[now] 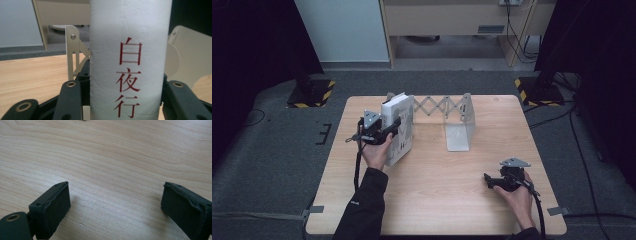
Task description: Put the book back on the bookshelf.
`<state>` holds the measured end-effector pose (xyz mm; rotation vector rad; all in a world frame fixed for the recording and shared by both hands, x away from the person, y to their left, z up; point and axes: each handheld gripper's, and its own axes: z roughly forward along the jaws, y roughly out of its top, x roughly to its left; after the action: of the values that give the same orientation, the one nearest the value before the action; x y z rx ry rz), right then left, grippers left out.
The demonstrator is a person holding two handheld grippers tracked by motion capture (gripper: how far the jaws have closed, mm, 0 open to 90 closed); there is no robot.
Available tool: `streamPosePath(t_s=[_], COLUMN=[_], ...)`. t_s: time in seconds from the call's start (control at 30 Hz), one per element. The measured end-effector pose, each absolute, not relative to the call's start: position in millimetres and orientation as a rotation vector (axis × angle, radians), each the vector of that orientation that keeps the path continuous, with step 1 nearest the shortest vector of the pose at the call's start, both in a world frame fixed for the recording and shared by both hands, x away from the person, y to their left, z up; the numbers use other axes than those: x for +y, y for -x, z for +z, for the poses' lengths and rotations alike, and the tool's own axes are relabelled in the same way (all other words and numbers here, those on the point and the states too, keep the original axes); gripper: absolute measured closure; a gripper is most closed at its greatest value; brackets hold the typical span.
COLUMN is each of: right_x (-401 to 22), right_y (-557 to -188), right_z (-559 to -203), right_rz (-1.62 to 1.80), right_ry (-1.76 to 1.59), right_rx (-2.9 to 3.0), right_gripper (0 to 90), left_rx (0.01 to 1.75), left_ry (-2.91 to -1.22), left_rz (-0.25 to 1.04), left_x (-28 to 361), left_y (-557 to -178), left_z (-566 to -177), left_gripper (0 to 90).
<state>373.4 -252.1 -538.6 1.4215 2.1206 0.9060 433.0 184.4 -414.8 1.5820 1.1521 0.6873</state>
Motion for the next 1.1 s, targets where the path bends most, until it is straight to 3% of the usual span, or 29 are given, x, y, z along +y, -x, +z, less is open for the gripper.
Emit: streamPosePath(t_s=[0.63,1.1], right_x=[-252,-252], right_y=[-373,-373], right_z=[-539,-539], right_rz=[0.905,0.905], right_ry=[-1.421,-1.423], right_rx=[2.121,2.12], right_gripper=[8.9,8.9], left_rx=[1.144,1.125], left_ry=[-1.588,-1.572], left_rz=[0.715,0.714], left_x=[196,196], left_y=[-381,-379], left_z=[-441,-452], left_gripper=[51.4,48.7])
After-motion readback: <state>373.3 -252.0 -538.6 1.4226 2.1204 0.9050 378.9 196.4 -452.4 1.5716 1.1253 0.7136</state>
